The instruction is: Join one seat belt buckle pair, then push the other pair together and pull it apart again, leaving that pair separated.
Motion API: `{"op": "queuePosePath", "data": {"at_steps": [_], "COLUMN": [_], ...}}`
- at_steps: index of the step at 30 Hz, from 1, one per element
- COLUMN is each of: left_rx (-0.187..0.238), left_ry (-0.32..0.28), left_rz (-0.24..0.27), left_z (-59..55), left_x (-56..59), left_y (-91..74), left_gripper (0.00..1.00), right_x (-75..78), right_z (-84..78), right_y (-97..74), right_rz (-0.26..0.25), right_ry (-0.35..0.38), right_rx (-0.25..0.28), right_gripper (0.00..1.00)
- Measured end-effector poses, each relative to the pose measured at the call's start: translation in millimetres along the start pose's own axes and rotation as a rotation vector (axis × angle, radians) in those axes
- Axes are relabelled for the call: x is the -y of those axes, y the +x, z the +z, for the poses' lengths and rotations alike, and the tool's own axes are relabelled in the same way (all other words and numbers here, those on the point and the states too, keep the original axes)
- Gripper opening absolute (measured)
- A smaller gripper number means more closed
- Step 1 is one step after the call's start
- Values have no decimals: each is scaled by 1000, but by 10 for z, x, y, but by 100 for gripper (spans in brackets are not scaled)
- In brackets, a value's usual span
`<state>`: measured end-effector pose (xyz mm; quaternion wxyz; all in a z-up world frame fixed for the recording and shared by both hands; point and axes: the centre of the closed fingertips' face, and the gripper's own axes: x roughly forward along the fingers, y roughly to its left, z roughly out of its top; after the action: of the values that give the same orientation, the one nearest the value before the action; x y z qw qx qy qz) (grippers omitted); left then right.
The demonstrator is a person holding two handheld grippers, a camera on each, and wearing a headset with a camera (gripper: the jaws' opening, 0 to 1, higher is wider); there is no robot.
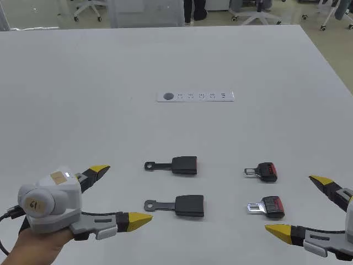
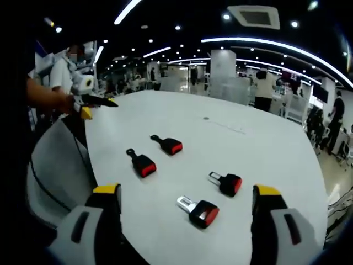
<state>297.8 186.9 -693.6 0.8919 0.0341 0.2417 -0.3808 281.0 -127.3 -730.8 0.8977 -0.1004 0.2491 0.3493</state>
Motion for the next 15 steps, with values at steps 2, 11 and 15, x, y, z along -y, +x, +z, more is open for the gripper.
{"op": "queuePosePath", "data": {"at_steps": [2, 11, 15], "left_rx": [-1, -11, -16], "left_ry": [2, 3, 11], "left_rz": [1, -2, -6], "left_z": [3, -9, -10], "left_x": [0, 12, 5], "left_y": [1, 34, 52], "left_gripper": [100, 100, 100], "right_x": [-1, 27, 58], "right_z": [-4, -29, -40], "right_y": [2, -3, -10], "right_rz": [1, -2, -5], "right_ry": [2, 0, 0], "right_rx": [1, -1, -3], "right_gripper": [100, 100, 100]}}
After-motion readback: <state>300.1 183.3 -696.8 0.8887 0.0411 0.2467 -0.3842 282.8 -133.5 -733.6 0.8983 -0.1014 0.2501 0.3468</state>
